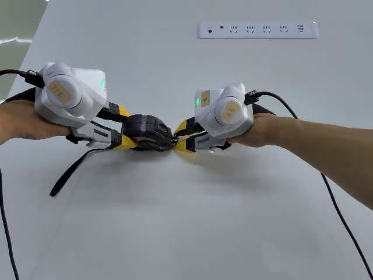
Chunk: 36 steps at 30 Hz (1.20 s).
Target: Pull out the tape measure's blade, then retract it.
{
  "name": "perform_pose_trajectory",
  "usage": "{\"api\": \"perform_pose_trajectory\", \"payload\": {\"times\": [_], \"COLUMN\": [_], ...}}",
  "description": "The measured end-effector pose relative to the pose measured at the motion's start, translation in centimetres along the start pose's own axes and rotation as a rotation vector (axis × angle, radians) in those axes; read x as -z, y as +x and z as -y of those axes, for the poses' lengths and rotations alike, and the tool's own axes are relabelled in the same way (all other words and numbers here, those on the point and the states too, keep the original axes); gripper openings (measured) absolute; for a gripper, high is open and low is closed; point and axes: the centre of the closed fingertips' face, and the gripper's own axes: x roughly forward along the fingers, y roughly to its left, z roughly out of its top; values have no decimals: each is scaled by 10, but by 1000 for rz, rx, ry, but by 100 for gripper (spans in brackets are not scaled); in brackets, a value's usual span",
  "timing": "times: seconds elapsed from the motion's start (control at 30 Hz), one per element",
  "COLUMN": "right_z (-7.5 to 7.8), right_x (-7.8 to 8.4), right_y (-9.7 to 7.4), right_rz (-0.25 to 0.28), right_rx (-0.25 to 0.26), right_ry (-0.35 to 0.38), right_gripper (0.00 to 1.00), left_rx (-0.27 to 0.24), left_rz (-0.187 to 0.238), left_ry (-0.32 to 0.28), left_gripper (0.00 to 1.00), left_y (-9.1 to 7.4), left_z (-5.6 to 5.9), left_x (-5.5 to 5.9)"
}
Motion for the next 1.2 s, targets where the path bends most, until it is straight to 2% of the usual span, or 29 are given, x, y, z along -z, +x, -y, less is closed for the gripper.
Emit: {"api": "perform_pose_trajectory", "payload": {"times": [0.77,1.2], "right_z": [-5,-3], "right_x": [-5,4], "right_y": [-4,-7], "right_rz": [-1,-13], "right_rx": [-3,-3], "right_ry": [-37,-47], "right_gripper": [8,8], "left_rx": [1,2], "left_rz": [-7,-5], "left_ry": [-7,-15], "left_gripper": [23,23], "left_y": [-2,0], "left_z": [1,2], "left_x": [3,2]}}
